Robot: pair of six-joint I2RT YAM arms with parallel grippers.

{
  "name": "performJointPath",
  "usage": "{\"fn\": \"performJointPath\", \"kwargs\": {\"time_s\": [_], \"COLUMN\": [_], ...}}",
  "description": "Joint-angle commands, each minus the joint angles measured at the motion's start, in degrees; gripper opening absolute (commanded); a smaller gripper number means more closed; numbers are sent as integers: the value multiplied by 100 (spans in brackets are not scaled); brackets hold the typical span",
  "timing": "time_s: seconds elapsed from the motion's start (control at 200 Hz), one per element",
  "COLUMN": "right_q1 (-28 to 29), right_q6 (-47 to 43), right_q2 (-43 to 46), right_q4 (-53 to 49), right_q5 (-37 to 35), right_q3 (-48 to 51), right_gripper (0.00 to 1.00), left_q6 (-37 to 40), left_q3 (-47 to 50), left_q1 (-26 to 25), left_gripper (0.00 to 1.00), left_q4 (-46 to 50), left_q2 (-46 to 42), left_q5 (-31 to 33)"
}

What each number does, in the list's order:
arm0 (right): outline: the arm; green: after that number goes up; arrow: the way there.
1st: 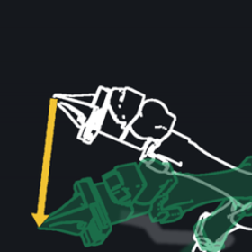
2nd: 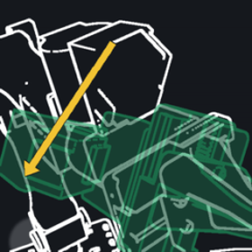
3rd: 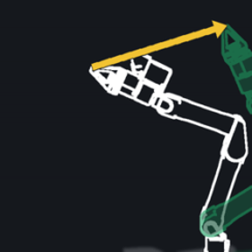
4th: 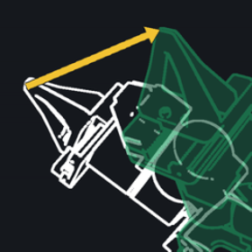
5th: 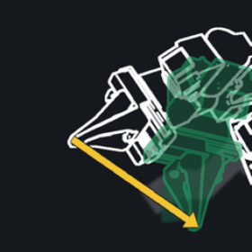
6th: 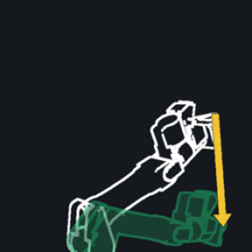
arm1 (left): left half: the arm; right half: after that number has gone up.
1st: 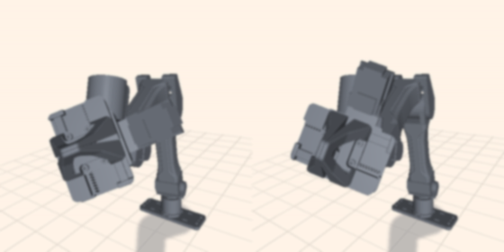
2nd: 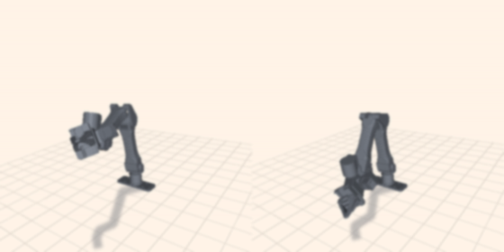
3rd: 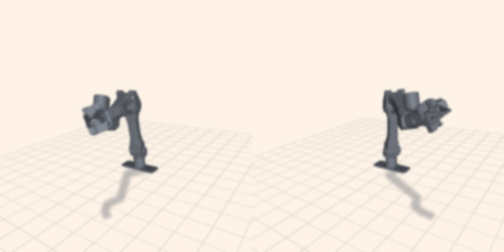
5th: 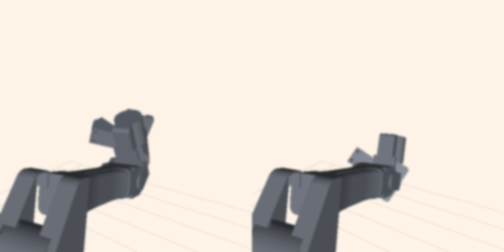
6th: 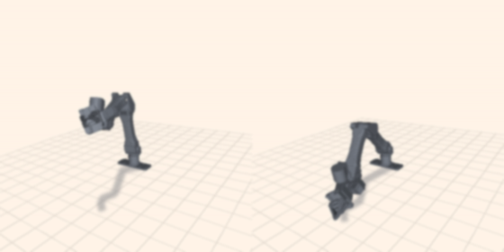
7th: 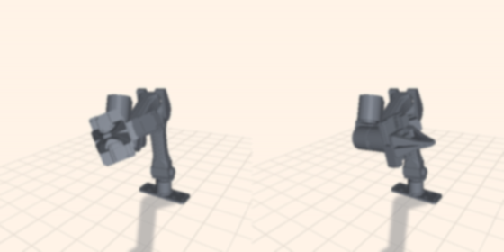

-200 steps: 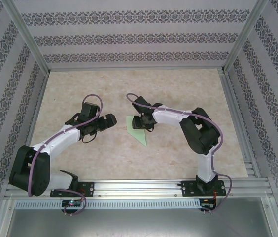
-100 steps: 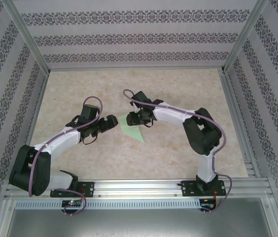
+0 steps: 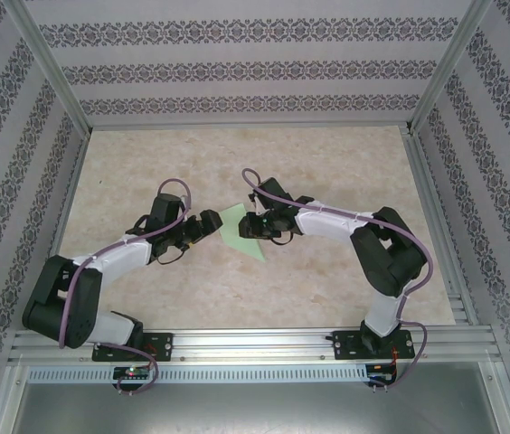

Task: Fold a paper plane with a square sheet of paper (pick it up from the middle)
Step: Fold the wing for the fifth time at the center of the table.

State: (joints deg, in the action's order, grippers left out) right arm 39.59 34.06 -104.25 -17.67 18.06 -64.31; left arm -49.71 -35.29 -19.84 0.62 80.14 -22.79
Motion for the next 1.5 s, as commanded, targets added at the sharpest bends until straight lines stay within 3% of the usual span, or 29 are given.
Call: {"fn": "performJointPath", "kwargs": {"time_s": [0.0, 0.265, 0.41, 0.515, 1.274, 1.494], "right_q1": [-74, -225, -326, -393, -751, -786], "right_q6": [91, 161, 215, 253, 558, 571], "right_q2": [-160, -409, -490, -500, -587, -597], "right_q4": [253, 403, 549, 649, 1290, 1428], "right_q5": [84, 162, 322, 400, 935, 1029], "right_q3": [-37, 98, 222, 321, 790, 857], "right_gripper": [32, 30, 20, 19, 18, 18], "left_q6": [-204, -353, -390, -412, -726, -852], "left_q3": [1, -179, -320, -416, -721, -734], "left_q1": [-109, -315, -422, -494, -809, -822], "left_gripper": [91, 82, 73, 68, 60, 52], "left_q4": [-444, -538, -533, -546, -823, -1147], "left_q2": [186, 612, 849, 992, 1641, 1730], "left_q5": [-216, -331, -384, -445, -650, -745]}}
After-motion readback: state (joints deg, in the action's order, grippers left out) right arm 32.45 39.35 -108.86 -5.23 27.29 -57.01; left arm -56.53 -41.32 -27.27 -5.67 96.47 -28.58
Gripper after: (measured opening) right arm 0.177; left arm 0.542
